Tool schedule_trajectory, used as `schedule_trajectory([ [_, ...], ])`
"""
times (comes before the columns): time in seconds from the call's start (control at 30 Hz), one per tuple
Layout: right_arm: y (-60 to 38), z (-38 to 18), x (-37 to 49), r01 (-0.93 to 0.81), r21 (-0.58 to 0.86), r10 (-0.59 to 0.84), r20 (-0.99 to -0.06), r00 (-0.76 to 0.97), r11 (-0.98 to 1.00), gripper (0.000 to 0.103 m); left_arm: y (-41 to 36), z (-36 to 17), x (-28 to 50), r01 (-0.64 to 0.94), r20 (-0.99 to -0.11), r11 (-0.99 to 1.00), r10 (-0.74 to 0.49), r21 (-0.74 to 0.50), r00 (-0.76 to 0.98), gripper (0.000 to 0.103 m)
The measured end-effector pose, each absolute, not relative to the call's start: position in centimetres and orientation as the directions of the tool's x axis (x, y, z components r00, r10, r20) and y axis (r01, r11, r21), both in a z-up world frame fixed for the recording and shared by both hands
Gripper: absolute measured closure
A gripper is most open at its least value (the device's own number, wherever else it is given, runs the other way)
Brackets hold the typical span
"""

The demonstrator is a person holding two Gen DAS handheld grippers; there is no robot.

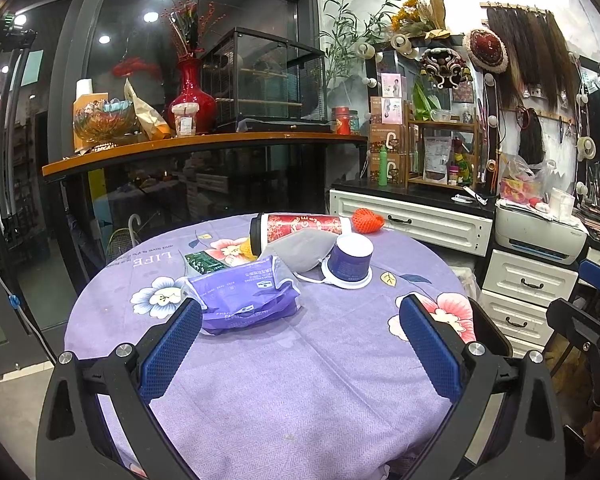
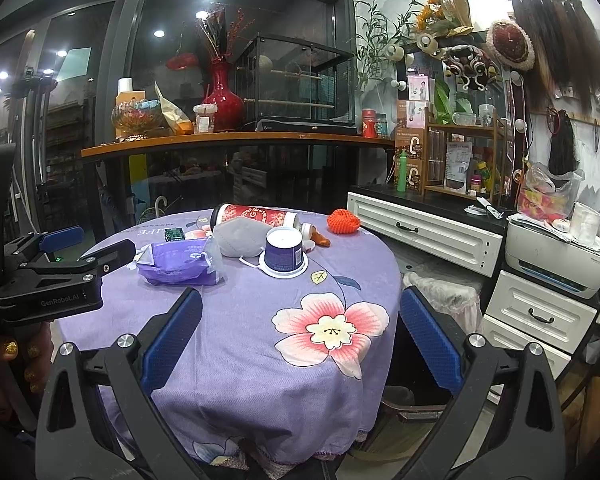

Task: Collect trash

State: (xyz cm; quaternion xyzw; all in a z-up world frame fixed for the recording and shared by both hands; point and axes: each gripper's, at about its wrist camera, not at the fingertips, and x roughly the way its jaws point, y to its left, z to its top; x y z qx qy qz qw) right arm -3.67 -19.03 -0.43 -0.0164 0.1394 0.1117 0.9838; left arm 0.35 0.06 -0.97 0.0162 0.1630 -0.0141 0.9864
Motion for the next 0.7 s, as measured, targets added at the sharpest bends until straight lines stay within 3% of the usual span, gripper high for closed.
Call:
schedule_trajectory([
  [0.7,-18.9,-0.75,-3.53,-0.226,0.001,0.217,-0.282,0.934,0.974,0.005,0.1,-1.54,0.37,0.035,-0.33,0.999,-0.022,0.033,0.944,0.005],
])
